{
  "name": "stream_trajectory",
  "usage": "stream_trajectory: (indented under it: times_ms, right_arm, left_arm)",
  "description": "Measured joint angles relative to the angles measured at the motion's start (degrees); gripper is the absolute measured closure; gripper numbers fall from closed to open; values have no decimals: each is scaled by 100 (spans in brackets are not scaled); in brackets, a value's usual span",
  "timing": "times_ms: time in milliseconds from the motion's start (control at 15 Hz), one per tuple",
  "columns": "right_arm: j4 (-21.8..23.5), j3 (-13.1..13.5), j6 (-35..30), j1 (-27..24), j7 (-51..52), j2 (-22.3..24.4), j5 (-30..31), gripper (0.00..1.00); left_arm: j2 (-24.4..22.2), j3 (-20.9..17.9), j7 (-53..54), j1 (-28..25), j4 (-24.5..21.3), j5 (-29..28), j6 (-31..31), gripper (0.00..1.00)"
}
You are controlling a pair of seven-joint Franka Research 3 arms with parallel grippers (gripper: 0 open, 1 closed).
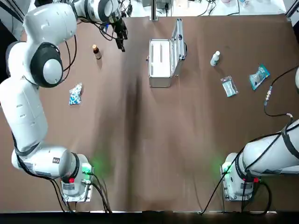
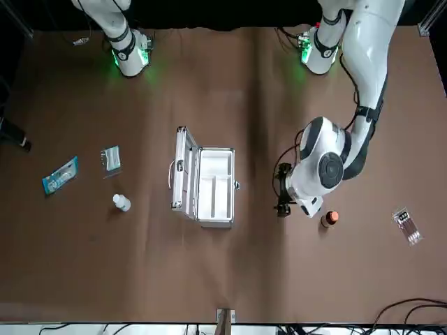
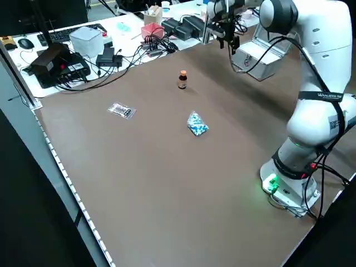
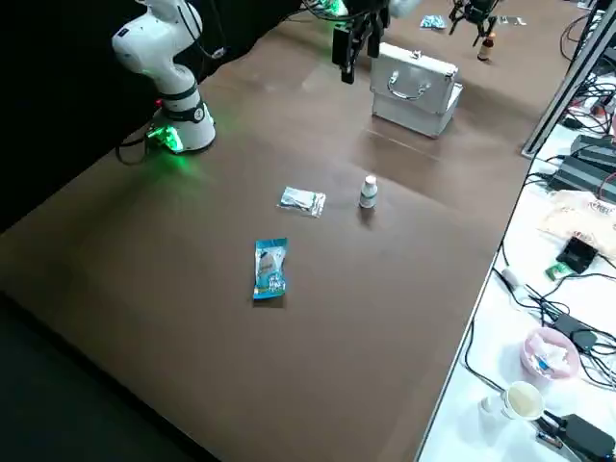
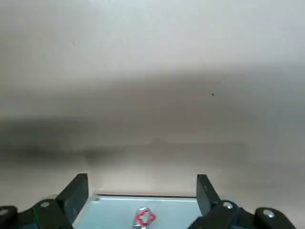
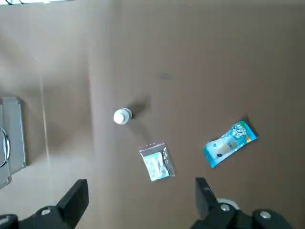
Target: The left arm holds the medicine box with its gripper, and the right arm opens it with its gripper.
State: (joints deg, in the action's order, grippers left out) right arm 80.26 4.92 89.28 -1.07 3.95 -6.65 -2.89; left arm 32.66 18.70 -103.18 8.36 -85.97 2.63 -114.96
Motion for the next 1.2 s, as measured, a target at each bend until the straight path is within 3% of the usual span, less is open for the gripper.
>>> stream_trajectory:
  times_ms: [400,800,1200]
  right_arm:
    - [600,-23,446,94,1,289,52,1]
    - [625,-21,26,94,4,345,69,1]
    - [549,-17,-27,94,4,572,194,1]
  left_arm:
    - [-533,-59,1536,-482,235,-411,1019,0]
    - [-961,-76,2959,-953,387,-431,1812,0]
    - [-1456,-85,4916,-1608,452,-432,2122,0]
